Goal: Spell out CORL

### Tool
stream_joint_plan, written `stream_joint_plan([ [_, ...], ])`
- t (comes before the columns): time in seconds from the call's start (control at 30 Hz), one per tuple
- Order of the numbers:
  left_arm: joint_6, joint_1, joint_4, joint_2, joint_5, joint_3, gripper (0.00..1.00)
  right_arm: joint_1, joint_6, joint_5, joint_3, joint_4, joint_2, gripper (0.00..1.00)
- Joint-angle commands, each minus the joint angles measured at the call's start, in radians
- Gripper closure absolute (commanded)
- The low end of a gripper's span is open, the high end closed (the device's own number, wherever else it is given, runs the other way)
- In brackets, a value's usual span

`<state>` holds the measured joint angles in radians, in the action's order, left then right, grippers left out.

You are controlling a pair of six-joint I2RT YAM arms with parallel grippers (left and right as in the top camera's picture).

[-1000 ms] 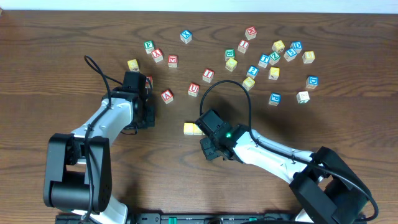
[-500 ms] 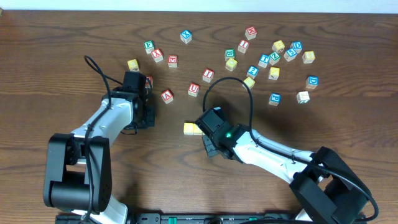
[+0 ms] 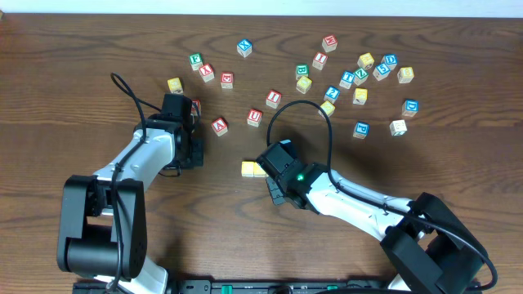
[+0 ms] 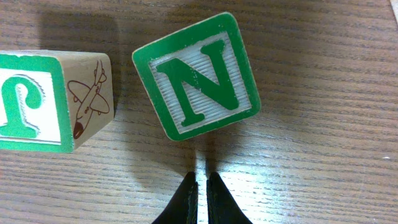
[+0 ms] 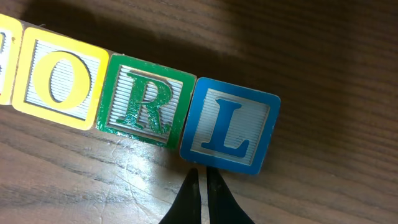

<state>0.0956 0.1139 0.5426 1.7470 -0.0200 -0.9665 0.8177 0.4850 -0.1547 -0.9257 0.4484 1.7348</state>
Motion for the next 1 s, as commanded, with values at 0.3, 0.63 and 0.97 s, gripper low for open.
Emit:
stream_joint_plan([
  [0.3, -0.021, -0.004, 0.003, 0.004, 0.009, -0.012, 0.93, -0.006, 0.041, 0.028, -0.026, 0.129, -0.005, 0.99],
  [0.63, -0.021, -0.004, 0.003, 0.004, 0.009, -0.012, 0.93, -0.063, 0.053, -0.166, -0.177, 0.247, -0.014, 0.99],
  [0.97, -0.025, -0.004, 0.003, 0.004, 0.009, -0.012, 0.93, -0.111, 0.053, -0.164, -0.189, 0.220, -0.014, 0.99],
])
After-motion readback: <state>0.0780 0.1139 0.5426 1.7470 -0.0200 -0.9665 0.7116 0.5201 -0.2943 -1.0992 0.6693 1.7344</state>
